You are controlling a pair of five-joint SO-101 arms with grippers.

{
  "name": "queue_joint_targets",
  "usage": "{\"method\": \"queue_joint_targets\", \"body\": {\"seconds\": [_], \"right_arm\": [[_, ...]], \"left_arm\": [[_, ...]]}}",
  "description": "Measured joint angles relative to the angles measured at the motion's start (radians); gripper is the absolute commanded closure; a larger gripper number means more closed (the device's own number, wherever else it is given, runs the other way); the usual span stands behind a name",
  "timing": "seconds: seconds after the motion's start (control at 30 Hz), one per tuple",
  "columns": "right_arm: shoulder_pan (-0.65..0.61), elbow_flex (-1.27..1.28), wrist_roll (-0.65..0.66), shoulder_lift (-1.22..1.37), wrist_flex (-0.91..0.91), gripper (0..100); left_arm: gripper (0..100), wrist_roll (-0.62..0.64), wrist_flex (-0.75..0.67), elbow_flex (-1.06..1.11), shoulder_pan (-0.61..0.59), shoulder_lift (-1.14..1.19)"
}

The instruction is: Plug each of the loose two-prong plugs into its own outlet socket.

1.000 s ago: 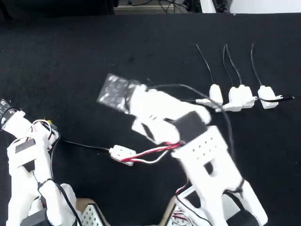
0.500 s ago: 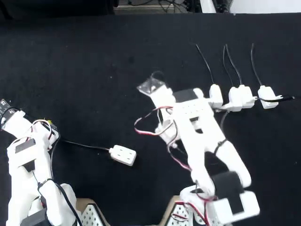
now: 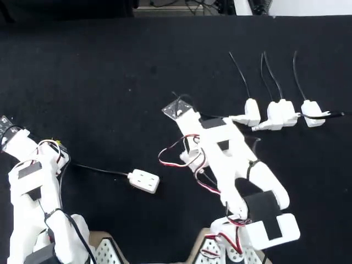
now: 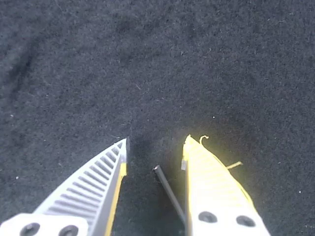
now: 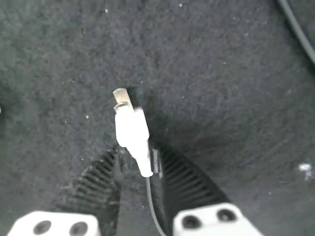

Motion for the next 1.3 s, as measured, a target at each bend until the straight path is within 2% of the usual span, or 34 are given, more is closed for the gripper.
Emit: {"method": "queue_joint_targets", "body": {"seconds": [0.47, 0.67, 0.8, 0.93, 1.07, 1.3], "right_arm": [[0.002, 0.031, -0.009, 0.005, -0.078, 99.0], [0.002, 0.032, -0.031, -0.009, -0.083, 98.8], [0.002, 0.035, -0.034, -0.163, -0.031, 98.8], [-0.055, 0.061, -0.058, -0.420, 0.040, 98.8], [-0.143, 0.123, -0.146, -0.623, 0.008, 98.8], [-0.341, 0.258, -0.278, -0.657, -0.199, 98.8]], "left_arm": [[81, 0.000, 0.000, 0.000, 0.000, 0.000], [81, 0.000, 0.000, 0.000, 0.002, 0.000], [81, 0.000, 0.000, 0.000, 0.095, 0.000], [81, 0.000, 0.000, 0.000, 0.224, 0.000], [81, 0.000, 0.000, 0.000, 0.308, 0.000], [81, 0.000, 0.000, -0.008, 0.377, 0.000]]}}
